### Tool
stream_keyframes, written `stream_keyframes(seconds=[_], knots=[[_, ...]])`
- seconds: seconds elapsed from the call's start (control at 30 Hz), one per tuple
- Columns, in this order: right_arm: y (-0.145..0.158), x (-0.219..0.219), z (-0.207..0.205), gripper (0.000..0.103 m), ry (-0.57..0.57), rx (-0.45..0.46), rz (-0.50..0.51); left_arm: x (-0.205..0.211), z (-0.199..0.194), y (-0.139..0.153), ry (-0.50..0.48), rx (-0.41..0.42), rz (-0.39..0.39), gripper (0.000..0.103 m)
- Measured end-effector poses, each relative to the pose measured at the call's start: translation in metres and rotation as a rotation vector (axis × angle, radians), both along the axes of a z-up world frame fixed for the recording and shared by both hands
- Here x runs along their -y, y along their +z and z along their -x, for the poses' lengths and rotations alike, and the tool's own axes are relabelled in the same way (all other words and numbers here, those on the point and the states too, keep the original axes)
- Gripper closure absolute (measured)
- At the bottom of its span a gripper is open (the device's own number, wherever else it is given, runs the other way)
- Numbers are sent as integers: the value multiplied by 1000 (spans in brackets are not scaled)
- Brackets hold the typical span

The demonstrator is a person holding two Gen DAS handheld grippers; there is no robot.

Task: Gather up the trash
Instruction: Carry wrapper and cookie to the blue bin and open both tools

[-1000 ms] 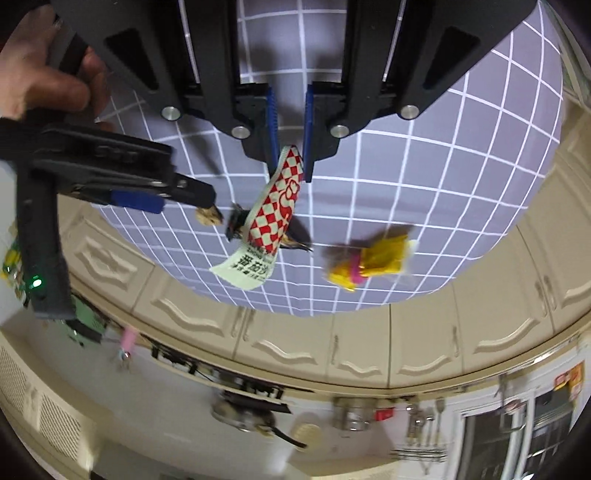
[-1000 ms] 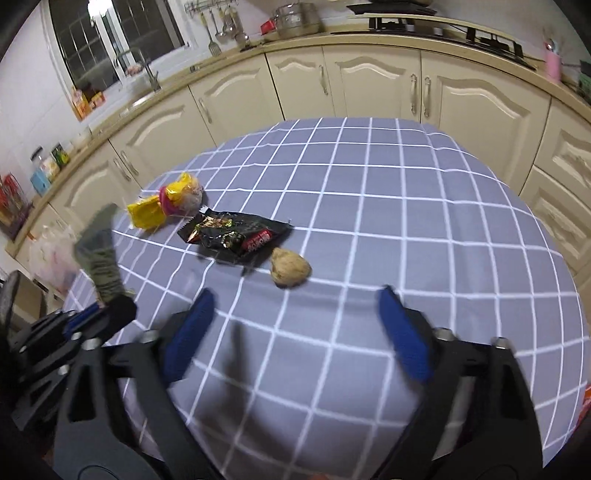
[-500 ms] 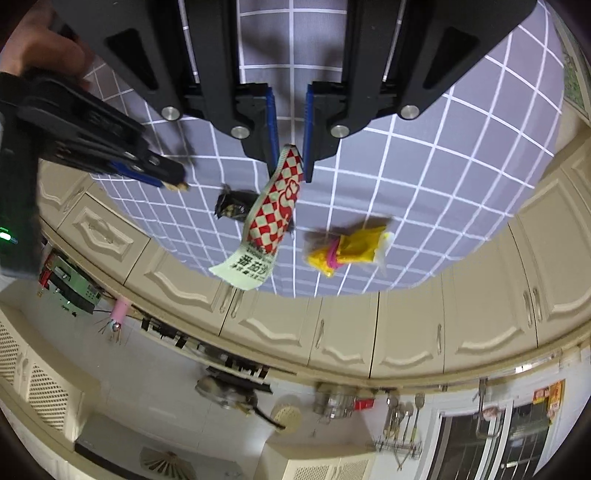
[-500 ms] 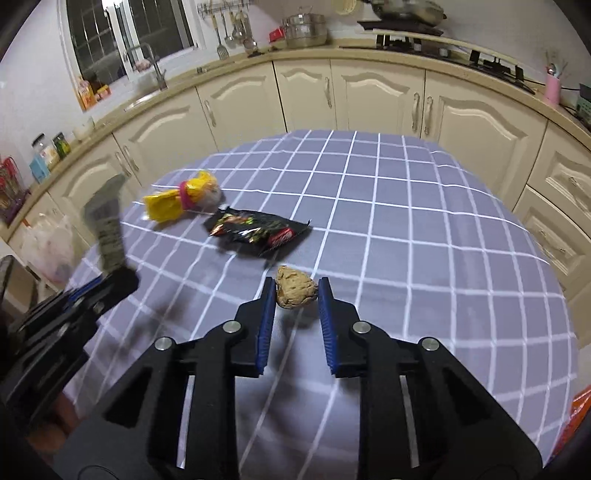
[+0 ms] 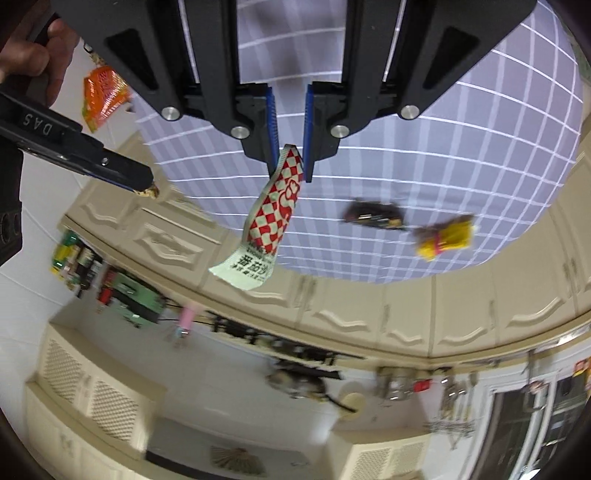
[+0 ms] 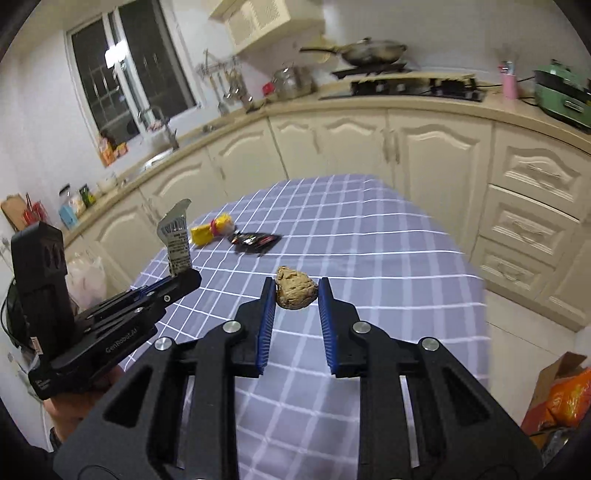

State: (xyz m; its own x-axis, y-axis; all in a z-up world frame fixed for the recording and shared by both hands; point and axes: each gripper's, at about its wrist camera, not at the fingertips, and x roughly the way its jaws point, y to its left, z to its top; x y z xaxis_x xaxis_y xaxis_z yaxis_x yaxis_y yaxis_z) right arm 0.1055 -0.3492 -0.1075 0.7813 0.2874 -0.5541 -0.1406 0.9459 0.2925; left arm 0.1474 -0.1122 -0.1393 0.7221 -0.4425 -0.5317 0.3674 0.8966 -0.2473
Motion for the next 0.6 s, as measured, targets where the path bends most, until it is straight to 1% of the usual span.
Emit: stream_keyframes(seconds=[0.07, 0.13, 0.2, 0.23, 0.47, 0.53, 0.6], knots=[[4, 22, 16, 80, -35, 13, -17, 17, 9, 6, -41, 12, -2, 92], [5, 45, 32, 80, -82, 22, -22, 42, 19, 11, -96, 19, 1, 92], [3, 74, 50, 80, -138, 22, -39, 59, 26, 12, -127, 22, -5, 92], [1, 84, 57, 80, -164, 21, -39, 73, 31, 13, -159, 19, -4, 92], [-24, 172, 111, 80, -367, -24, -73, 146, 60, 8, -317, 4, -32, 92], [-32, 193, 126, 80, -423, -36, -80, 170, 69, 3, -365, -3, -44, 92], [-43, 216, 142, 80, -480, -53, -110, 190, 75, -5, -409, -19, -58, 92]])
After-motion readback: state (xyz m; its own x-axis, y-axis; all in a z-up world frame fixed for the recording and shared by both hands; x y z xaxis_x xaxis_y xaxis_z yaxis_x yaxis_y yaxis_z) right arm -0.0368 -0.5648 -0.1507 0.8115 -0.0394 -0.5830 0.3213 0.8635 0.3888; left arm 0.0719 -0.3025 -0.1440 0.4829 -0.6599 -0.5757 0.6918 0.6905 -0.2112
